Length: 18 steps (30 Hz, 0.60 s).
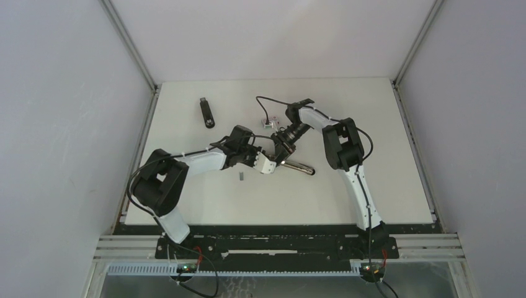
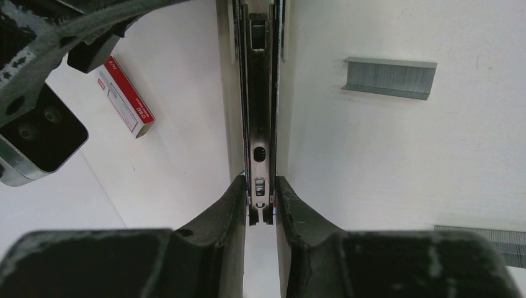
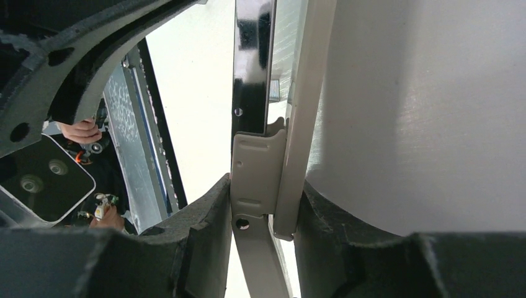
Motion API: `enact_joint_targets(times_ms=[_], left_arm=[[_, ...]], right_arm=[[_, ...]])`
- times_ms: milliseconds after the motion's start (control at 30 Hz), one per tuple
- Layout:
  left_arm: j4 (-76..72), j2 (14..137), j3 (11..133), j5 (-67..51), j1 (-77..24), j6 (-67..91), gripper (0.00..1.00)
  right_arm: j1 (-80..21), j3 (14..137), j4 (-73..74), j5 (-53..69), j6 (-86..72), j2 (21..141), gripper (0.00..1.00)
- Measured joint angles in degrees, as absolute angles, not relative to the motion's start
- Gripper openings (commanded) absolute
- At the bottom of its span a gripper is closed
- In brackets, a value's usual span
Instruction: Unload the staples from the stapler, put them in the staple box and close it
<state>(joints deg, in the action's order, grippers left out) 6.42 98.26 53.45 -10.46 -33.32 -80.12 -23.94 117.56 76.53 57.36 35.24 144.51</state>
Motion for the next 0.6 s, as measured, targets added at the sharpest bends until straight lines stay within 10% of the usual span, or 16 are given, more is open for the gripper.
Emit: enact_joint_targets(times_ms=[600], left_arm=[[5.69,98.28,52.90,-9.17,-33.54,-80.12,0.18]], right_arm=[[-21.71,117.80,75.48,58.00,31.38,143.76,0.66]])
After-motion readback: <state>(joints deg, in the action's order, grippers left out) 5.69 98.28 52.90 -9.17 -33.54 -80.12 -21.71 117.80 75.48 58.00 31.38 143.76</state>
